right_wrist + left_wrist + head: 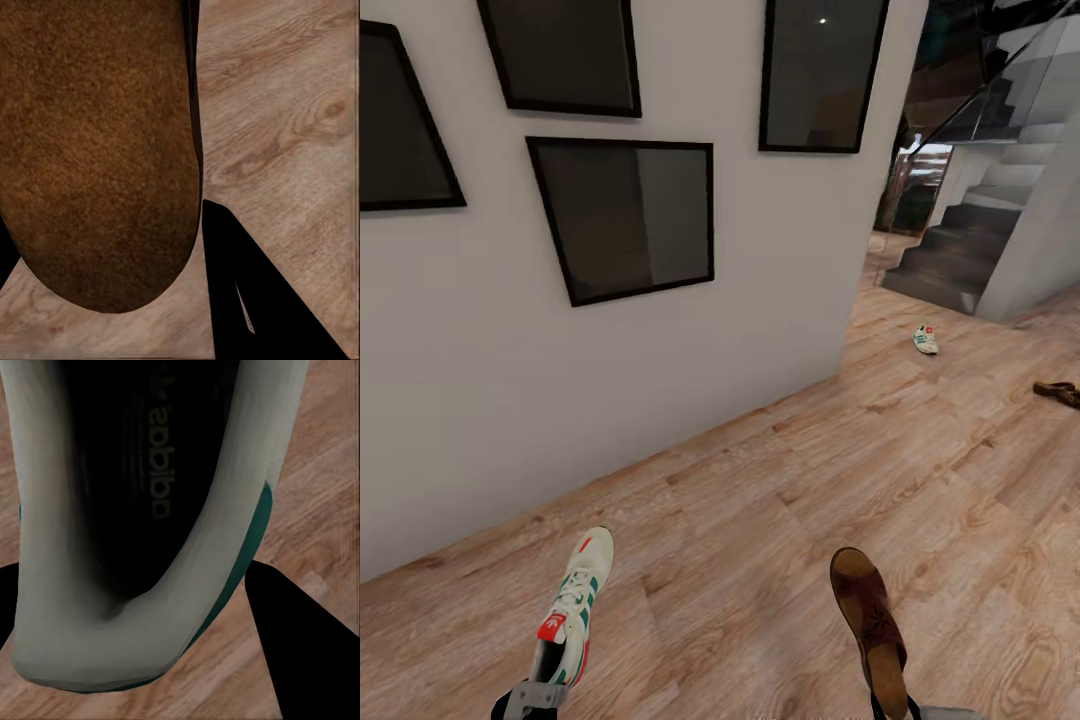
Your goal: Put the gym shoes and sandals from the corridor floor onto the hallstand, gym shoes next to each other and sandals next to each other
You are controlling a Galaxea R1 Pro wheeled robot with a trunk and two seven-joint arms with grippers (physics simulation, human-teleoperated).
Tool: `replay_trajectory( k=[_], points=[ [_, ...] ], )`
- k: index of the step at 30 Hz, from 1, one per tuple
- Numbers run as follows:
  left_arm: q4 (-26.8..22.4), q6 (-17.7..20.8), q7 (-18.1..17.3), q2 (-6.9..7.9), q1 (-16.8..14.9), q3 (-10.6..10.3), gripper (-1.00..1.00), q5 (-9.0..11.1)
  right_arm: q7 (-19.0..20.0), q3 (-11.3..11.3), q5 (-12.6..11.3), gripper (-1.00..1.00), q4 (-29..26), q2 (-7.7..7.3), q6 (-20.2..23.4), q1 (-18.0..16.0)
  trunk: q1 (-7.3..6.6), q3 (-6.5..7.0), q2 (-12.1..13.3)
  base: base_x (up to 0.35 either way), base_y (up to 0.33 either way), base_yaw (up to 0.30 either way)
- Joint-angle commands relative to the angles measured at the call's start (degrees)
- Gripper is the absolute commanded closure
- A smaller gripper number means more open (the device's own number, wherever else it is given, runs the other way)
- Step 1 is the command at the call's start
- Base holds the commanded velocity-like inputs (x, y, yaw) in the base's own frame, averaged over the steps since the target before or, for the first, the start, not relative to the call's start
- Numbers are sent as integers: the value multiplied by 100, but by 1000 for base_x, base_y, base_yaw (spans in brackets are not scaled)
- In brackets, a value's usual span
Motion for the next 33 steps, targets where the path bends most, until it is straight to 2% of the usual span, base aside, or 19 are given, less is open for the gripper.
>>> replay_trajectory(
  k=[1,9,26,33],
  points=[
    [4,-7,-49,2,-3,0,100,52,41,-32,12,100,-9,9,-6,-2,-1,-3,-2,0,0,-300],
    [4,-7,-49,2,-3,-4,100,47,41,-32,16,100,-9,9,-6,-2,-1,-3,-2,130,0,-300],
    [4,-7,-49,2,-3,-1,100,53,41,-23,16,100,-9,9,-6,-2,-1,-3,-2,320,-4,-300],
    [4,-7,-49,2,-3,0,100,53,41,-23,17,100,-9,9,-6,-2,-1,-3,-2,320,-133,-300]
  ],
)
